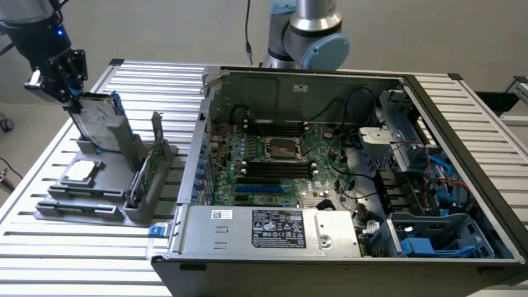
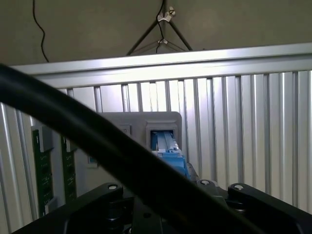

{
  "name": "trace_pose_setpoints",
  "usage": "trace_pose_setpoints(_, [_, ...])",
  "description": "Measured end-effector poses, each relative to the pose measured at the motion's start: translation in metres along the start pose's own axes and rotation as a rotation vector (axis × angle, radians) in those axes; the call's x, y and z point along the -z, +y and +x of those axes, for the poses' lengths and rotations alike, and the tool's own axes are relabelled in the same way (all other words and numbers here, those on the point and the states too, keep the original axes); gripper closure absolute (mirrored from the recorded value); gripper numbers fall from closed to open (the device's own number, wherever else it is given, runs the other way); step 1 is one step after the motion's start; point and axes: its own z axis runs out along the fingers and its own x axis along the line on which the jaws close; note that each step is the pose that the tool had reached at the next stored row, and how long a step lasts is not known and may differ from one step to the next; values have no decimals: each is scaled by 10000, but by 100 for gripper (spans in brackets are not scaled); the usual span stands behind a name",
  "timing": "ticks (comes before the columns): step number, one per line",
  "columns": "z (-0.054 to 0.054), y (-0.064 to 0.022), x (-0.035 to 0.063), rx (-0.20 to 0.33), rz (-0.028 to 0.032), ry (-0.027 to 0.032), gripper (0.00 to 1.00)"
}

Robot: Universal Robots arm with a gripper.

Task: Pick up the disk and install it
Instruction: 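Pick up the disk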

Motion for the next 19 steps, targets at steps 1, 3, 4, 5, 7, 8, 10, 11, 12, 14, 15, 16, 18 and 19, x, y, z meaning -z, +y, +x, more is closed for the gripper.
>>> trace_pose_setpoints(1, [0,0,0,0,5,0,67])
trace_pose_setpoints(3, [0,2,0,0,14,-1,67])
trace_pose_setpoints(4, [0,2,0,0,17,-1,67])
trace_pose_setpoints(5, [0,2,0,0,19,-1,67])
trace_pose_setpoints(7, [0,3,0,-1,22,-2,67])
trace_pose_setpoints(8, [0,3,0,-1,23,-2,67])
trace_pose_setpoints(10, [1,3,0,0,29,-2,67])
trace_pose_setpoints(11, [1,4,0,0,35,-2,67])
trace_pose_setpoints(12, [1,5,0,-1,43,-3,67])
trace_pose_setpoints(14, [1,7,0,-1,57,-4,67])
trace_pose_setpoints(15, [1,8,0,-1,65,-5,67])
trace_pose_setpoints(16, [1,9,0,-1,73,-6,67])
trace_pose_setpoints(18, [1,9,0,-1,82,-7,67])
trace_pose_setpoints(19, [1,10,0,-1,84,-7,67])
